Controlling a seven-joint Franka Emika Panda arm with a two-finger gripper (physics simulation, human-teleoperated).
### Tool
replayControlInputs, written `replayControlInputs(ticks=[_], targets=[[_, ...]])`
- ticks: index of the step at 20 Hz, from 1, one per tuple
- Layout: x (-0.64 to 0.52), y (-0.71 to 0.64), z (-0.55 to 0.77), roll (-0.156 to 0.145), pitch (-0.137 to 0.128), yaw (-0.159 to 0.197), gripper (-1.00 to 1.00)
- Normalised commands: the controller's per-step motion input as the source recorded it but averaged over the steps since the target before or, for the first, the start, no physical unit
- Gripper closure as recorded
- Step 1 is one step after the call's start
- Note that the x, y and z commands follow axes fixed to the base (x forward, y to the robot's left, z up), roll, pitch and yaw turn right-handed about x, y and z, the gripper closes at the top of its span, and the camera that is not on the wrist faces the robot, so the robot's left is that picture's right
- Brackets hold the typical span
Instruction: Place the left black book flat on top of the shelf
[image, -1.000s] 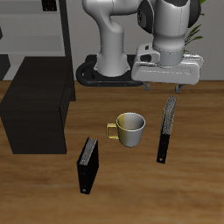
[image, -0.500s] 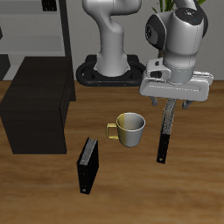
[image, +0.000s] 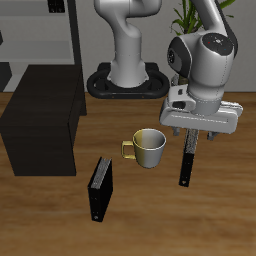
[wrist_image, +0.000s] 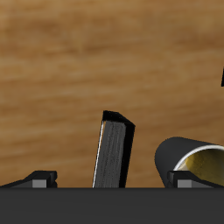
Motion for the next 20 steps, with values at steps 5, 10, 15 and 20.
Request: replayControlInputs(ticks=[5, 10, 15, 20], targets=[[-0.06, -0.07, -0.16, 0.000, -0.002, 0.001, -1.00], [-0.19, 0.06, -0.27, 0.026, -0.005, -0.017, -1.00], [-0.06, -0.02, -0.19, -0.003, 0.005, -0.003, -1.00], [-0.04, -0.01, -0.30, 0.014, 0.041, -0.008, -1.00]])
